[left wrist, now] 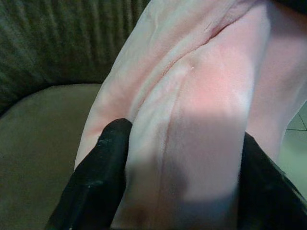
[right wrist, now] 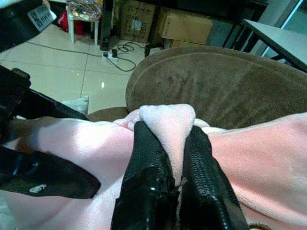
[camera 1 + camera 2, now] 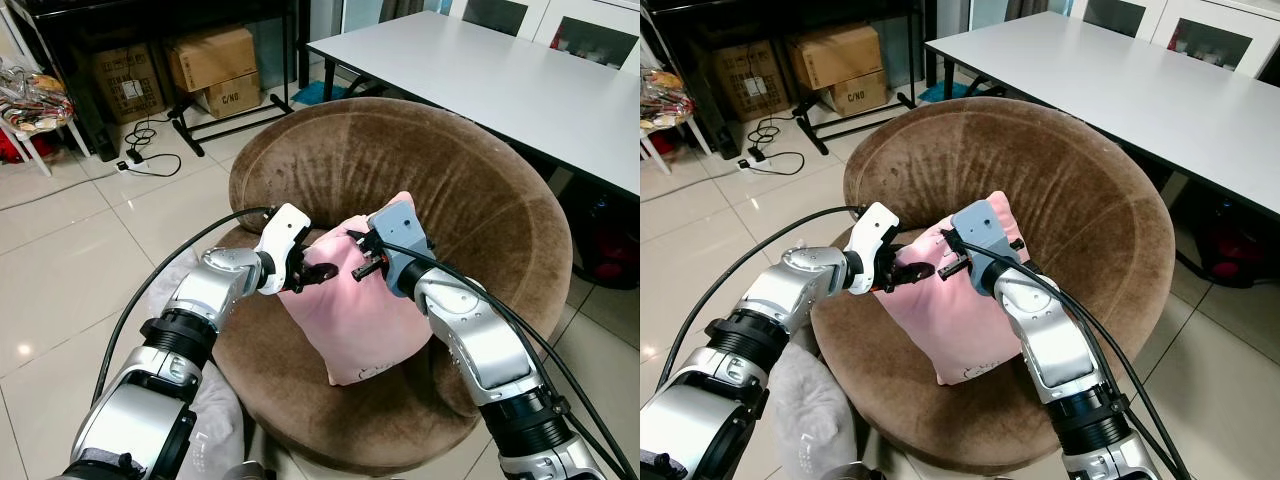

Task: Move the pillow to the sofa from floor

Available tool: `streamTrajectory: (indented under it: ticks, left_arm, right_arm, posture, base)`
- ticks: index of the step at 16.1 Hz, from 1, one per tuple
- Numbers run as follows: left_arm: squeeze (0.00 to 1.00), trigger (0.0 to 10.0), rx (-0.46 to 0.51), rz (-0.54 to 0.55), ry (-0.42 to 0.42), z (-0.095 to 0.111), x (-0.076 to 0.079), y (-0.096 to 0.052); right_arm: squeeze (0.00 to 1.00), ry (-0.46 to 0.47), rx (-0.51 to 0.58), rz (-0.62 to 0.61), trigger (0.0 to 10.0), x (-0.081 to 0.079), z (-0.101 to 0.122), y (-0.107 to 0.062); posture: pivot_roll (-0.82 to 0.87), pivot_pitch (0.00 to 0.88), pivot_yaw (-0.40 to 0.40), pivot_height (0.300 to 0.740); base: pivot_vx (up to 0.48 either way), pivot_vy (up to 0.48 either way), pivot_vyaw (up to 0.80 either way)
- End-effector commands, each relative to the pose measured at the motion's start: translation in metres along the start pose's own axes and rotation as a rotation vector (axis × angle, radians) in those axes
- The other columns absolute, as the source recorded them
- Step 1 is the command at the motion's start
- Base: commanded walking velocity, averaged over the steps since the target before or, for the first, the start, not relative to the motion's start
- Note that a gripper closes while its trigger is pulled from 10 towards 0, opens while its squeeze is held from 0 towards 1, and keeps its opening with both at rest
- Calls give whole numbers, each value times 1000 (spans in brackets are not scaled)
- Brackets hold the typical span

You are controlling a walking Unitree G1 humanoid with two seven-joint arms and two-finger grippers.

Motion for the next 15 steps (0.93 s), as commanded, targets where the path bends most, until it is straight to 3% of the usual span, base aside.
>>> streamTrajectory:
  ticks: [1,4,8,9,10,12,14,15]
  left_arm:
    - [0,0,-42,21,-4,-13,-3,-2]
    - [0,0,-86,79,28,-23,-16,-6]
    - [0,0,-233,261,173,-45,-59,-28]
    - [0,0,-269,337,235,-44,-77,-39]
    - [0,0,-285,428,296,-36,-98,-53]
    - [0,0,-273,536,389,-14,-120,-67]
    - [0,0,-202,544,447,13,-119,-60]
    - [0,0,-187,513,449,14,-112,-52]
  right_arm:
    - [0,23,37,-14,10000,6,8,-1]
    - [0,66,32,-12,10000,6,4,4]
    - [0,115,30,-34,10000,11,2,21]
    - [0,137,37,-48,10000,13,4,27]
    - [0,156,52,-56,10000,16,10,34]
    - [0,193,92,-90,10000,25,21,41]
    - [0,194,84,-153,10000,41,16,40]
    - [0,202,71,-174,10000,46,8,37]
  posture:
    - [-98,0,6,740]
    - [-100,0,18,740]
    - [-100,0,22,740]
    - [-100,0,22,740]
    - [-100,0,22,740]
    - [-100,0,22,740]
    - [-108,0,66,740]
    - [-114,0,69,740]
  base:
    - [0,0,0]
    - [0,0,0]
    - [0,0,0]
    - [0,0,0]
    - [0,0,0]
    - [0,0,0]
    - [0,0,0]
    - [0,0,0]
Point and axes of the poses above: a point about 5 cm out from each wrist's last joint towards the gripper, its own y axis pointing out of the wrist towards the gripper, its own z axis along the axis of the wrist's last joint, x = y × z, the point moved 6 cm from there along y, pointing out of the wrist towards the gripper, and after that the axes turned 6 degrees about y, right-handed, at the moved point
